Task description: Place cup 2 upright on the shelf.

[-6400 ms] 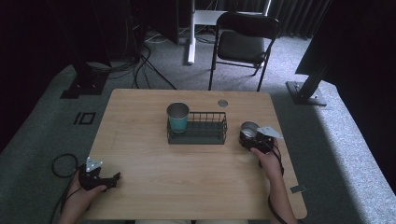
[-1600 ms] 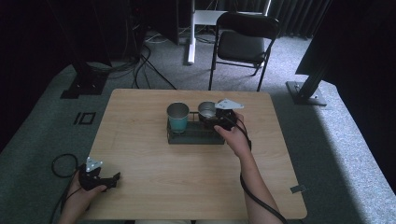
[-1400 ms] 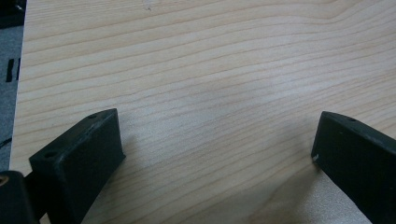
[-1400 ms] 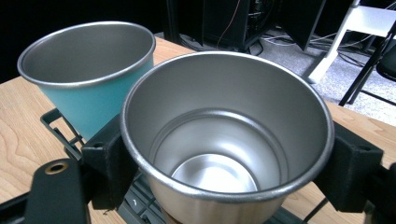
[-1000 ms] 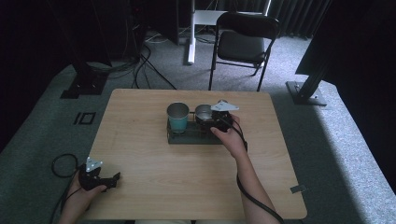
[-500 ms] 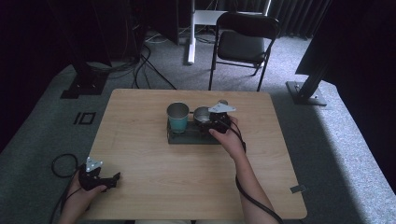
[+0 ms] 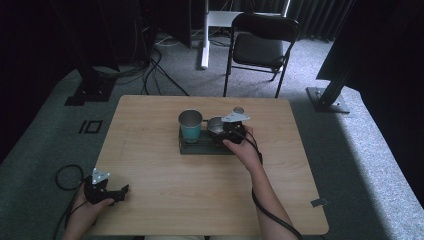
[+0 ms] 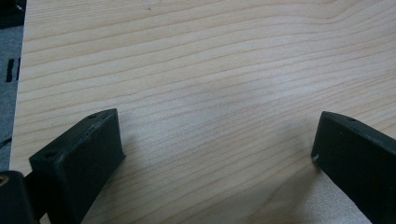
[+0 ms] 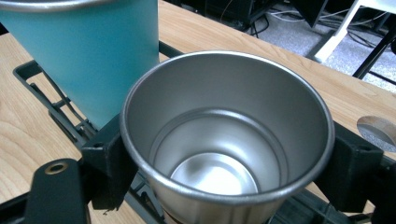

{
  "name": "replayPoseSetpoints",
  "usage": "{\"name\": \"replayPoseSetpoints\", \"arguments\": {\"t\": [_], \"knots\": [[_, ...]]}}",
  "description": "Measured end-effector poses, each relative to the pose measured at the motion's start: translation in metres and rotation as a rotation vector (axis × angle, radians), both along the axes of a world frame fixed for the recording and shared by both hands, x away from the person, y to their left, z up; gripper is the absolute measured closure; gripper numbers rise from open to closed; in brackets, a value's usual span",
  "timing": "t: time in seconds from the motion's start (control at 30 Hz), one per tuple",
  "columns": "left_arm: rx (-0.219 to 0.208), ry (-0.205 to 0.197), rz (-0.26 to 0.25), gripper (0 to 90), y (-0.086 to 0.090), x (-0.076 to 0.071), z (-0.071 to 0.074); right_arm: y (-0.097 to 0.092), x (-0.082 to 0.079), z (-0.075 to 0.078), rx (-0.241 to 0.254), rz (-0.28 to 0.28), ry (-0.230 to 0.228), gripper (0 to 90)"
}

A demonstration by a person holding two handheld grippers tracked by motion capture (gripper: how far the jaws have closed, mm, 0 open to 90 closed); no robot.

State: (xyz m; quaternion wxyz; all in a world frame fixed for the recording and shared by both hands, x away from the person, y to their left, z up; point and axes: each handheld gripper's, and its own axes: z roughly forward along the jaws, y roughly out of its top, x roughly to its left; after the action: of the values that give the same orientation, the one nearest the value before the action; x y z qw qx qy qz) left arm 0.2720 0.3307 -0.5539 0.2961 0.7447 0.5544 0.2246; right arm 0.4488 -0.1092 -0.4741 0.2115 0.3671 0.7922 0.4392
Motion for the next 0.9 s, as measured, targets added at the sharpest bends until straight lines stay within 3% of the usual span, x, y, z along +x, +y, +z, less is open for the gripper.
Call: {"name": "replayPoseSetpoints", "arguments": {"t": [0.7, 0.9], "knots": [[0.0, 0.0, 0.0, 2.5, 0.0, 0.0, 0.0, -0.0052, -0.0025, -0.004, 0.022, -0.008, -0.001, 17.7], [0.0, 0.0, 0.0, 2.5, 0.0, 0.0, 0.0, -0.0081, -0.0055, -0.0008, 0.031, -0.009, -0.015, 12.7]]}}
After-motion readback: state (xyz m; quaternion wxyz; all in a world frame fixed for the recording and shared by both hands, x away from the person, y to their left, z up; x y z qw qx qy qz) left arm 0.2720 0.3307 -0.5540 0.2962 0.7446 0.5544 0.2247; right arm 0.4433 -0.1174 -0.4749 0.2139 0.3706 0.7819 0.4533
